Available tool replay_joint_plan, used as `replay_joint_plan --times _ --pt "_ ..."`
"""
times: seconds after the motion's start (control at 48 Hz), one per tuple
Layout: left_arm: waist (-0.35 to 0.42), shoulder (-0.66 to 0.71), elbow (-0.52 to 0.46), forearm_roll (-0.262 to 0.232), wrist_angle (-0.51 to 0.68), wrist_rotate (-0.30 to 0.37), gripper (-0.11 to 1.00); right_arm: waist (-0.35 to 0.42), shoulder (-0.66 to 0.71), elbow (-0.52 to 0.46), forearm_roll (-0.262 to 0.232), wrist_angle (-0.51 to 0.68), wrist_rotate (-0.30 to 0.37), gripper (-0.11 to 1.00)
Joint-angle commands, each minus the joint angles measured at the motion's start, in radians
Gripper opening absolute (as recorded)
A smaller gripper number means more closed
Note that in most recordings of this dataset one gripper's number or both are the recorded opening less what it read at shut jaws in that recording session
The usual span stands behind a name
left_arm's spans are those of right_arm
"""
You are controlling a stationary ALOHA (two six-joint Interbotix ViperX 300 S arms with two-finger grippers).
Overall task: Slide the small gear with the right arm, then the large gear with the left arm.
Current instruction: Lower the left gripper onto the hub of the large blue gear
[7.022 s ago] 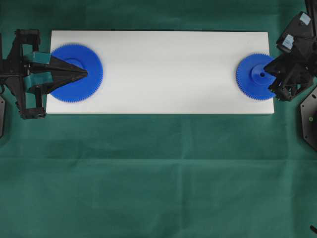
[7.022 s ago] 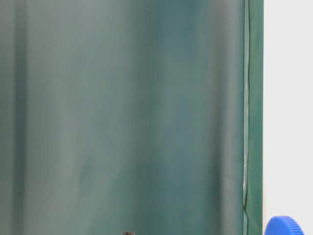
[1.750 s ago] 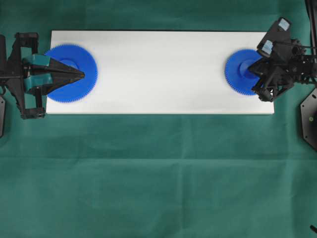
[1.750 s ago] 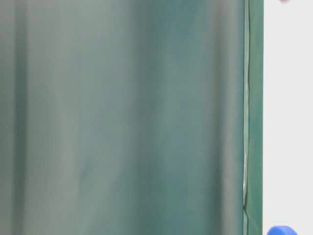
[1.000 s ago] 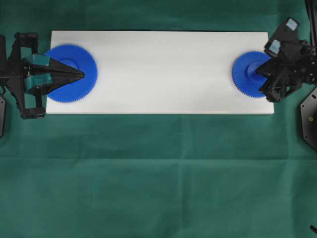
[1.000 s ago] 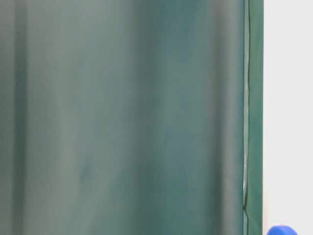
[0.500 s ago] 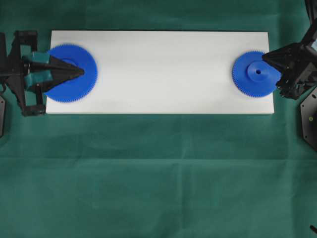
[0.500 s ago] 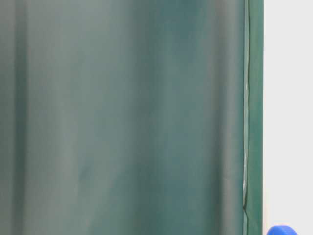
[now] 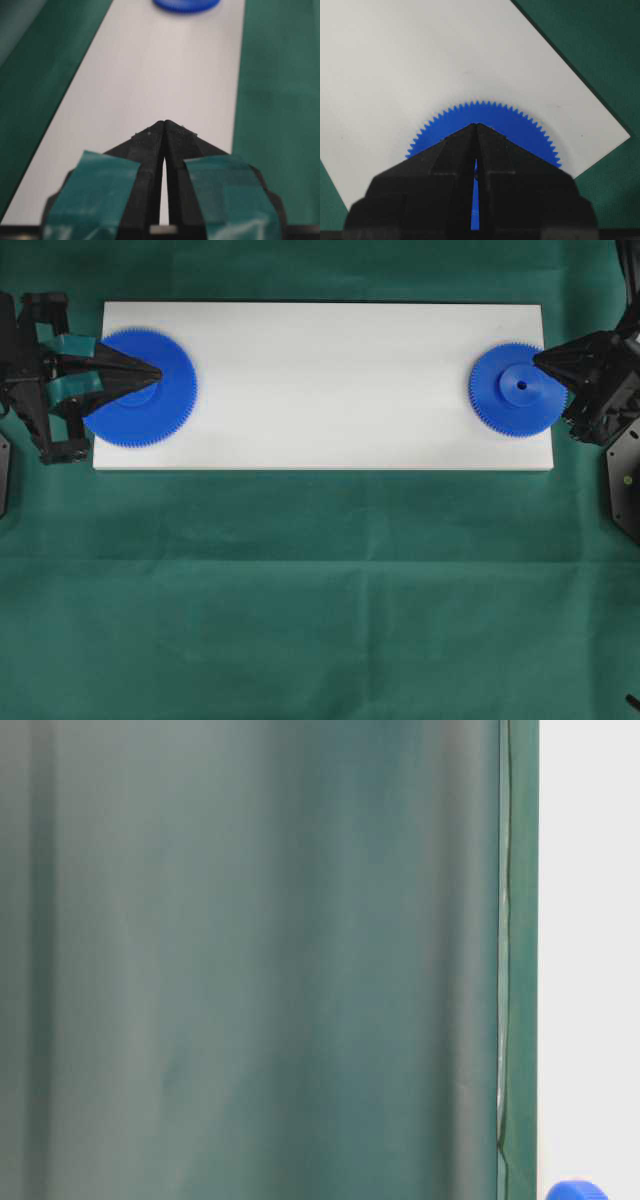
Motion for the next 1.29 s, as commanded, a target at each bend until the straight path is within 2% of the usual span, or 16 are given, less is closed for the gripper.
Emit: replay_joint_plan --times 0.0,0.229,0.417,0.667,0.854,1.271 --pt "0.038 -0.003 -0.026 -0.002 0.066 0.0 0.0 -0.002 0.009 -0.011 -0.002 -0.009 0.002 0.5" --pt "0.104 0.017 -0.037 -0.002 0.229 0.0 0.0 0.0 0.023 -0.012 -0.002 -0.011 0.002 0.5" --pt "0.115 0.072 -0.051 0.0 0.282 0.0 0.0 0.0 0.037 -0.017 -0.002 -0.02 0.002 0.5" --pt "0.12 0.202 -0.06 0.0 0.282 0.002 0.0 0.0 0.041 -0.02 -0.002 -0.028 0.002 0.5" --pt "0.153 0.291 -0.063 0.002 0.282 0.005 0.0 0.008 0.038 -0.026 -0.002 -0.046 0.0 0.5" --pt "0.198 0.371 -0.057 0.002 0.282 0.006 0.0 0.026 0.035 -0.032 -0.002 -0.069 0.0 0.5"
